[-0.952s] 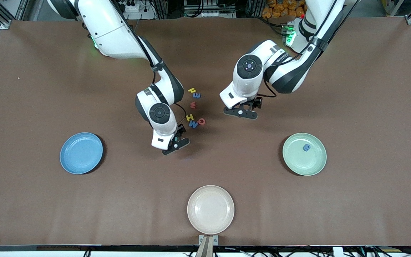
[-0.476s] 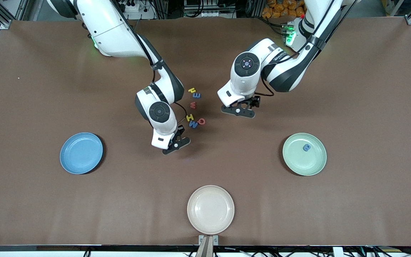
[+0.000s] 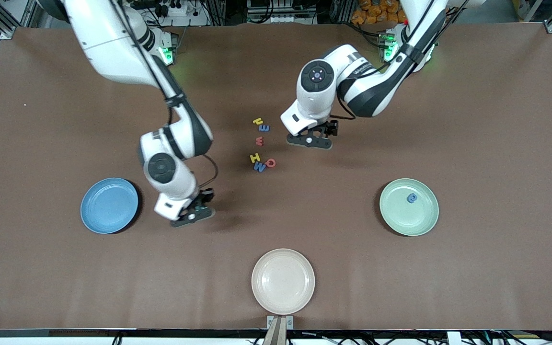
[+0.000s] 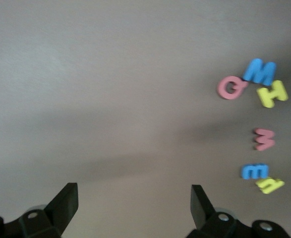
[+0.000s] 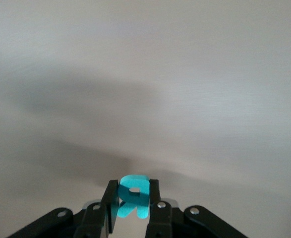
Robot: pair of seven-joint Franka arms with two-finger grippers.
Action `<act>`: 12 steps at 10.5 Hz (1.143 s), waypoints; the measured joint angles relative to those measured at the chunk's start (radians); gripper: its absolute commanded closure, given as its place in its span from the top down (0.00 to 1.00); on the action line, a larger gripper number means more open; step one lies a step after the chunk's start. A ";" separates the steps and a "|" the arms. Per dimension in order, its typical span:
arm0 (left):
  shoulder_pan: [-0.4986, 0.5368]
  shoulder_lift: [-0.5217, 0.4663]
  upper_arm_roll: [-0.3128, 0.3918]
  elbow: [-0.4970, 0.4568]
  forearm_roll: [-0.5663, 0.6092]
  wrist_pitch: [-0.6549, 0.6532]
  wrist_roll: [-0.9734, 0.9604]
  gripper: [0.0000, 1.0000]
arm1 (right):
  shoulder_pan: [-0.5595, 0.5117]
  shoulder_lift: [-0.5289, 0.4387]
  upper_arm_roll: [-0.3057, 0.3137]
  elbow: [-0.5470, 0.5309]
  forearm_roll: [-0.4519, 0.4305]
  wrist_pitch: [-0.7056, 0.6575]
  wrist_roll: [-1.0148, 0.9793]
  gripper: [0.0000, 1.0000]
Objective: Sort uppercase to blue plate, lowercase to green plate
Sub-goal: 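Place the 'R' on the blue plate while the left gripper grasps 'w'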
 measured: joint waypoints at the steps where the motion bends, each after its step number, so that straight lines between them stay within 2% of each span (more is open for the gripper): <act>1: -0.015 0.017 -0.015 0.001 0.000 0.033 -0.041 0.96 | -0.067 -0.019 -0.003 0.001 -0.001 -0.010 -0.068 0.00; 3: -0.066 0.065 -0.022 0.005 0.000 0.109 -0.111 1.00 | -0.227 -0.029 -0.005 0.003 -0.002 -0.011 -0.268 0.00; 4: -0.091 0.092 -0.022 0.016 0.000 0.136 -0.127 0.99 | -0.300 -0.029 -0.004 0.004 -0.002 -0.011 -0.361 0.00; 5: -0.115 0.121 -0.022 0.042 0.000 0.149 -0.130 0.99 | -0.362 -0.029 -0.003 0.004 -0.002 -0.011 -0.432 0.15; 6: -0.138 0.153 -0.022 0.081 0.000 0.152 -0.130 0.98 | -0.403 -0.030 -0.003 0.005 -0.002 -0.025 -0.468 0.80; 7: -0.155 0.187 -0.019 0.125 0.000 0.152 -0.130 0.97 | -0.418 -0.030 -0.002 0.006 0.000 -0.060 -0.475 1.00; 8: -0.174 0.221 -0.006 0.167 0.000 0.152 -0.130 0.96 | -0.416 -0.030 0.001 0.006 0.001 -0.089 -0.467 1.00; 12: -0.302 0.315 0.127 0.274 -0.008 0.151 -0.130 0.90 | -0.378 -0.030 0.025 0.007 0.001 -0.128 -0.394 1.00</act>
